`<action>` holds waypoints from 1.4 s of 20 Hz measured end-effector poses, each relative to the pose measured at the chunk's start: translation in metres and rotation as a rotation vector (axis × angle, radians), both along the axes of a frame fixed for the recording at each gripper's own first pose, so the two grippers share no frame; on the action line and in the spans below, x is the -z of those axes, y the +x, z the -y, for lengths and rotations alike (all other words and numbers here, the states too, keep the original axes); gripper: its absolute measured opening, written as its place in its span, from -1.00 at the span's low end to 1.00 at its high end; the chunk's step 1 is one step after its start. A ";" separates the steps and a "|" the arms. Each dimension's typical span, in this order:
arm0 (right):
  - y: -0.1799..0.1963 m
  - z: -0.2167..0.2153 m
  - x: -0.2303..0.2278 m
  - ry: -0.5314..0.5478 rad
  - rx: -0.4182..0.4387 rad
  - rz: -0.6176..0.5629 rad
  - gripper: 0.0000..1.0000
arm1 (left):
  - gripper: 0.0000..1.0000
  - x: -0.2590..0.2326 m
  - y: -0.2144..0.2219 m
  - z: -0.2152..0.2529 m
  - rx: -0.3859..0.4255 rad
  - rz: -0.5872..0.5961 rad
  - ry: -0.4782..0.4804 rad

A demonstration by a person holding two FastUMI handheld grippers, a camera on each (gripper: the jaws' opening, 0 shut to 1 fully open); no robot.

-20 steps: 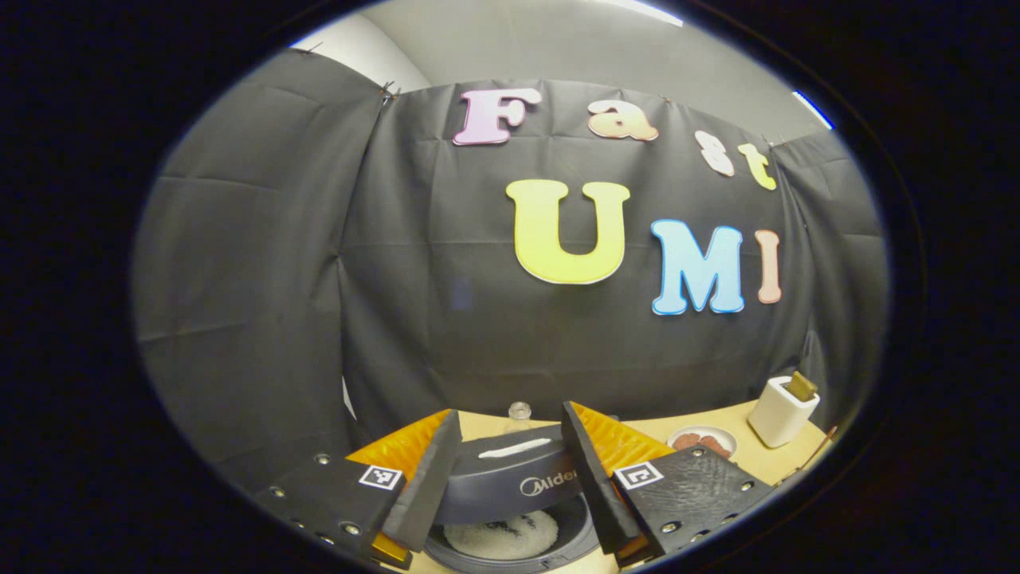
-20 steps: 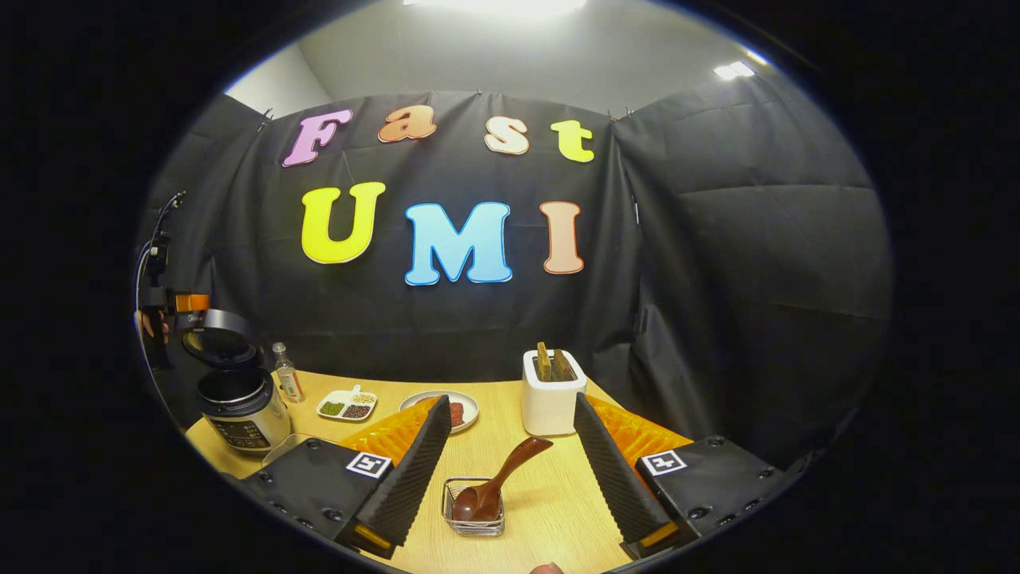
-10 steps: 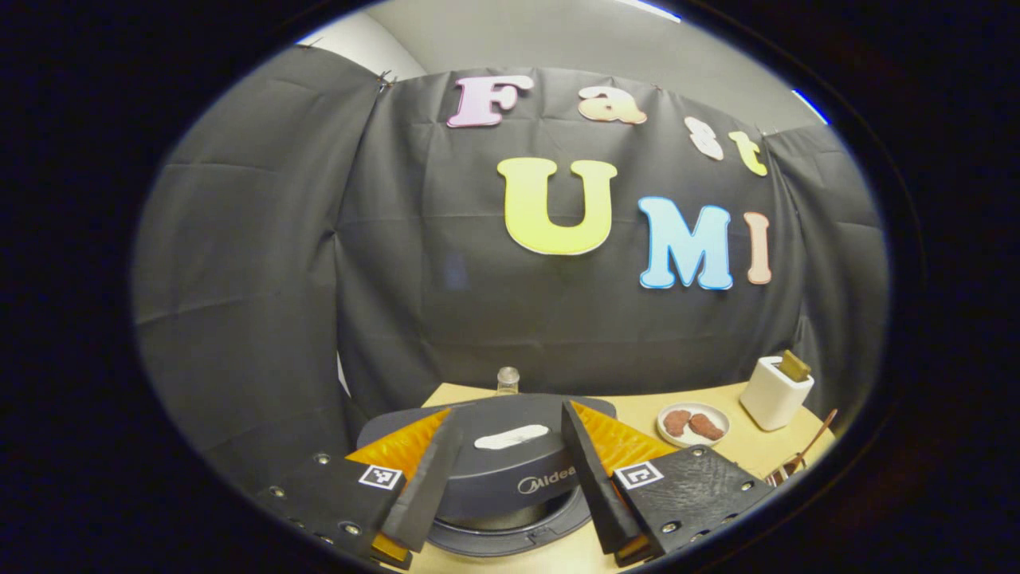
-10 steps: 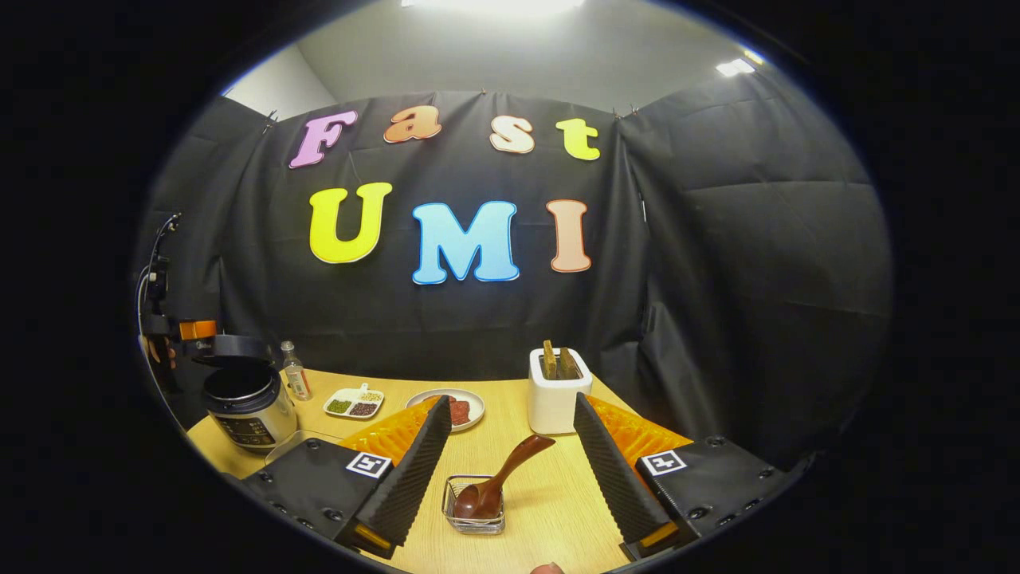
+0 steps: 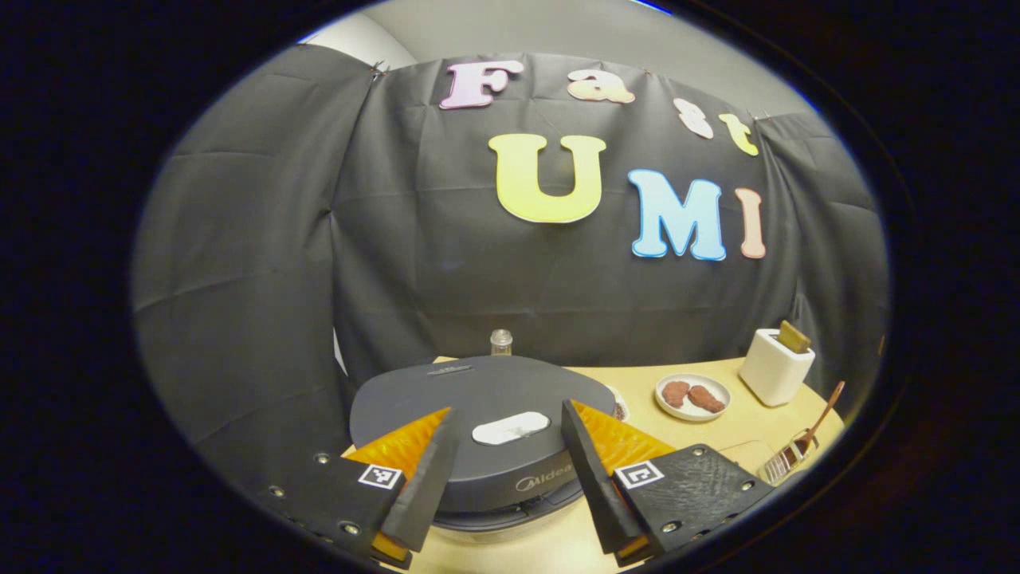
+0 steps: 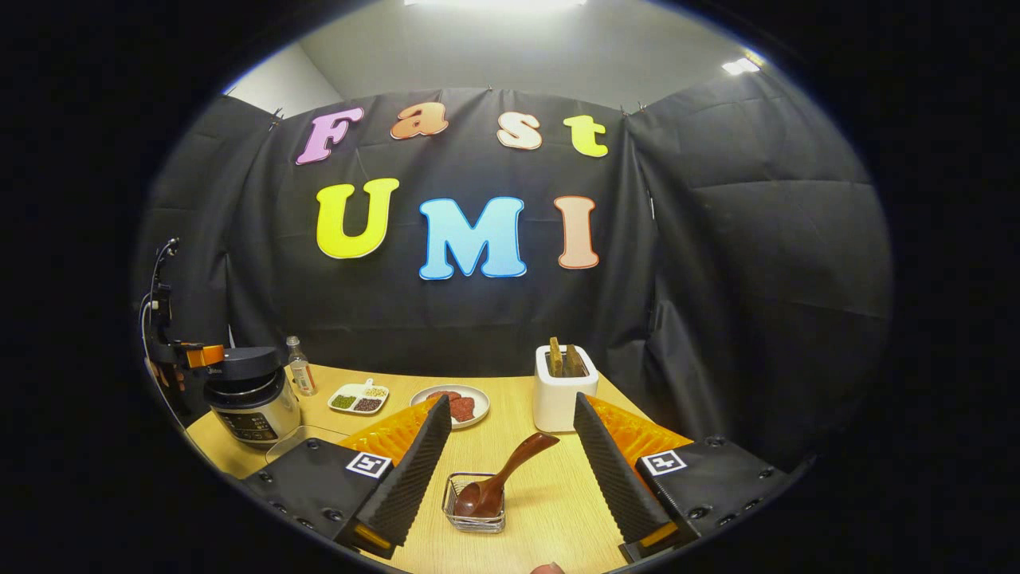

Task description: Close the left gripper, press the button to open the rice cooker; take a wooden spoon from the chopstick holder with the right hand, scoop a spoonful of rice and pour it into the rice cooker, then put the wooden spoon back into the chopstick holder.

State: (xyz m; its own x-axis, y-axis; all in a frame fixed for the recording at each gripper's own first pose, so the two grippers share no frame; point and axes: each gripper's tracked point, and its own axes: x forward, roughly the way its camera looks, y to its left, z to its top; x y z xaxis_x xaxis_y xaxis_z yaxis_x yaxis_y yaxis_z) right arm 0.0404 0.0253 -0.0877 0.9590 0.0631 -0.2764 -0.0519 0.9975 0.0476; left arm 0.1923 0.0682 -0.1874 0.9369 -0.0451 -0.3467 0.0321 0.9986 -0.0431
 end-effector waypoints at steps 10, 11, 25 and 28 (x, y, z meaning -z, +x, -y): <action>-0.002 0.010 -0.003 -0.018 -0.013 -0.005 0.96 | 0.64 0.035 -0.014 0.007 -0.013 -0.048 0.062; -0.004 0.011 -0.002 -0.022 -0.012 -0.006 0.96 | 0.65 0.037 -0.015 0.008 -0.019 -0.049 0.064; -0.007 0.024 -0.010 0.008 -0.049 0.015 0.96 | 0.67 0.037 -0.023 0.011 -0.093 0.022 0.106; -0.007 0.028 -0.025 0.028 -0.072 0.060 0.96 | 0.63 0.007 -0.041 0.025 -0.094 0.058 0.083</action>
State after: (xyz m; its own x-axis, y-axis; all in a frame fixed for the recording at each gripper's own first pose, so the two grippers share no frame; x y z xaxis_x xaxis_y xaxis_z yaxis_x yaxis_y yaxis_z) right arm 0.0333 -0.0027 -0.0628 0.9664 0.1394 -0.2159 -0.1271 0.9894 0.0698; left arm 0.1517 0.0431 -0.1947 0.9543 0.0709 -0.2905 -0.0621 0.9973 0.0392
